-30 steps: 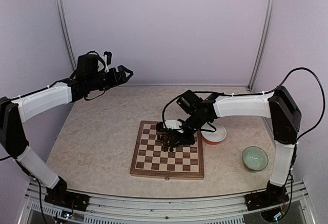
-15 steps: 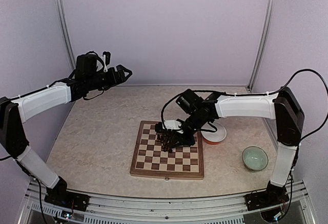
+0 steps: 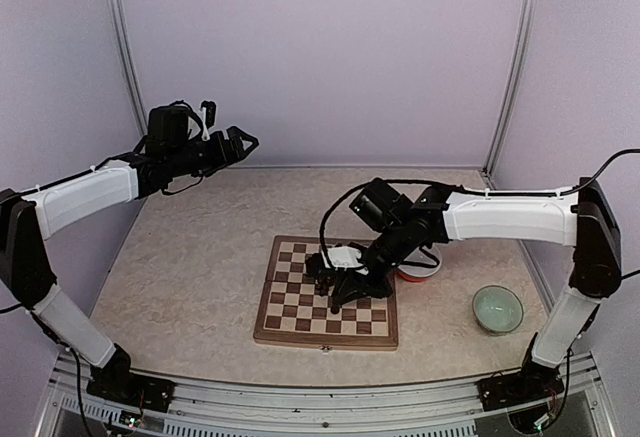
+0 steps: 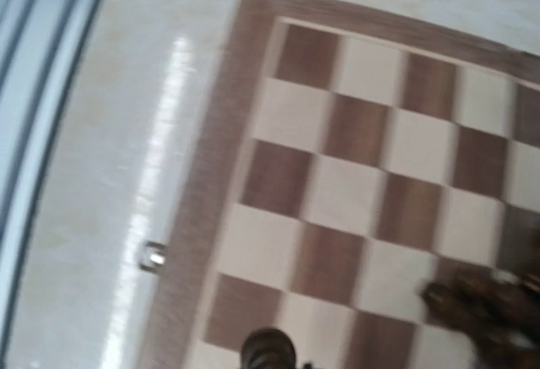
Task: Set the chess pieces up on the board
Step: Place the queen at e8, then pick up the pawn from the chessboard.
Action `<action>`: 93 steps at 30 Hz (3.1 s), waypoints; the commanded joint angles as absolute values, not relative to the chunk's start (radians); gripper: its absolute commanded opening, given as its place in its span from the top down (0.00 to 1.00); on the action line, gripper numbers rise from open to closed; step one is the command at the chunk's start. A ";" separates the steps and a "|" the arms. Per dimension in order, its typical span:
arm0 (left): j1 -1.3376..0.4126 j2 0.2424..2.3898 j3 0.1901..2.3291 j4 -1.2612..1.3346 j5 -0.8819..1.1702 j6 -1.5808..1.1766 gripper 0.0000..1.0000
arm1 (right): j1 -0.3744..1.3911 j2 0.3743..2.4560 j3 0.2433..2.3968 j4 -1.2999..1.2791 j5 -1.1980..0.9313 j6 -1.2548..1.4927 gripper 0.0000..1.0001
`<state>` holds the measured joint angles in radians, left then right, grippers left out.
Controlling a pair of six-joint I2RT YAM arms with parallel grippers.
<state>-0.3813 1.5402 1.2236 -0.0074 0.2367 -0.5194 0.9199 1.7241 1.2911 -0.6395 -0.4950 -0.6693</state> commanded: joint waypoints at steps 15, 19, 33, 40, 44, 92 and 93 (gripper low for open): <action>-0.375 1.547 1.272 -0.035 0.245 -0.493 0.08 | 1.019 1.833 1.349 -0.628 -0.497 -0.659 1.00; -0.375 1.545 1.274 -0.037 0.246 -0.491 0.08 | 1.019 1.851 1.354 -0.613 -0.481 -0.648 1.00; -0.375 1.546 1.280 -0.045 0.250 -0.488 0.08 | 1.019 1.882 1.362 -0.583 -0.437 -0.626 1.00; -0.375 1.548 1.284 -0.050 0.251 -0.486 0.07 | 1.023 1.908 1.387 -0.584 -0.431 -0.615 1.00; -0.375 1.548 1.290 -0.057 0.252 -0.484 0.07 | 1.028 1.924 1.398 -0.585 -0.423 -0.609 1.00; -0.376 1.571 1.307 -0.076 0.301 -0.483 0.07 | 0.749 1.927 1.415 -0.599 -0.229 -0.564 0.68; -0.376 1.571 1.307 -0.077 0.300 -0.483 0.07 | 0.748 1.934 1.417 -0.599 -0.229 -0.564 0.68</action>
<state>-0.3809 1.5597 1.2690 -0.0620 0.2852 -0.4999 0.7494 1.9007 1.4212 -0.6018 -0.2424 -0.5777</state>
